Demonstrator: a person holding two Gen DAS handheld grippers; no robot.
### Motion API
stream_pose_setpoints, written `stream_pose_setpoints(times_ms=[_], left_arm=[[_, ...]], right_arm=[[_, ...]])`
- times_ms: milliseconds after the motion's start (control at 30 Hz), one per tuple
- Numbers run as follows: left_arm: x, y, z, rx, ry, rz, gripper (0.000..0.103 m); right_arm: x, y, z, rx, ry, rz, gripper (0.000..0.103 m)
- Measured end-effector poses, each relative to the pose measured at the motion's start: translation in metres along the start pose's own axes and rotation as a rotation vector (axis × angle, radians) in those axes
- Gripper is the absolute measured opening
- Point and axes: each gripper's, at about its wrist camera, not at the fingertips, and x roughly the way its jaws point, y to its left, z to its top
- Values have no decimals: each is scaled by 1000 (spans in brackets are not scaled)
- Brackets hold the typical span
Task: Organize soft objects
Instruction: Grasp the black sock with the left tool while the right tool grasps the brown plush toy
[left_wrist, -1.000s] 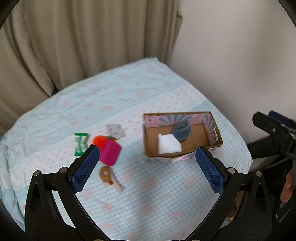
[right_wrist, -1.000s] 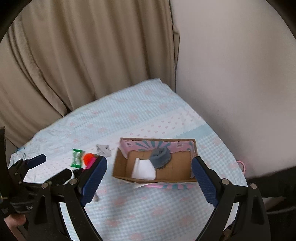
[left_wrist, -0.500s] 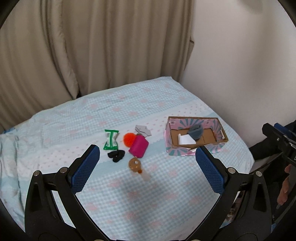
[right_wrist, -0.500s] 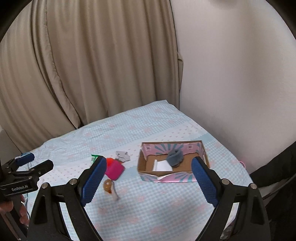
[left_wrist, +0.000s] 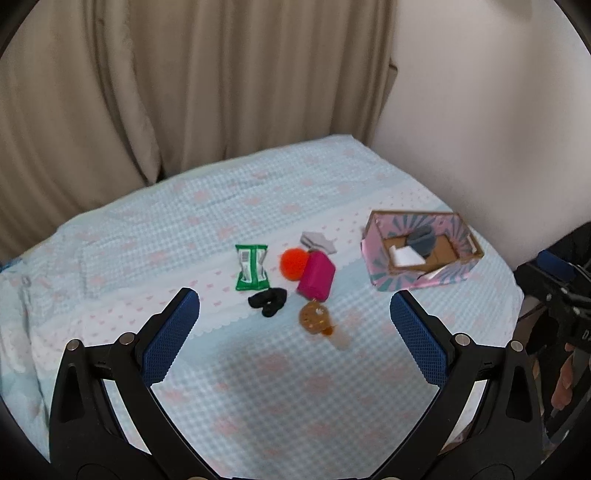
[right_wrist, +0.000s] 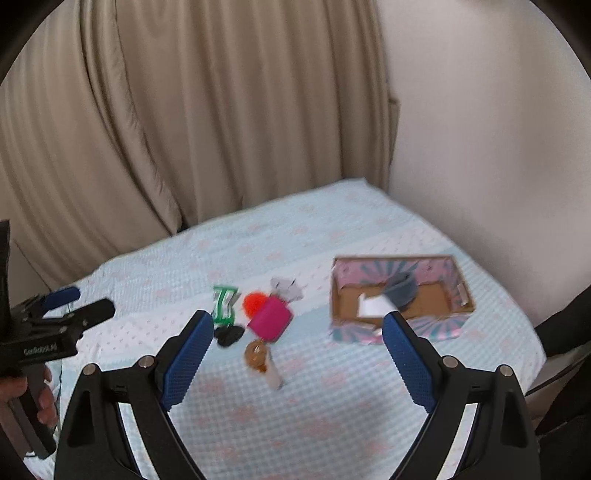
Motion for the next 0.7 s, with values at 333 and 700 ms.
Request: stream_pose_setpoints(times_ms=[333,700], left_arm=[[121,45,-19,53,79,-88,101],[286,53,-61,56,154,-148,83]], right_arm=[[111,51,-45,-19,117,56,91],[253,75,-115,-114,277,86,72]])
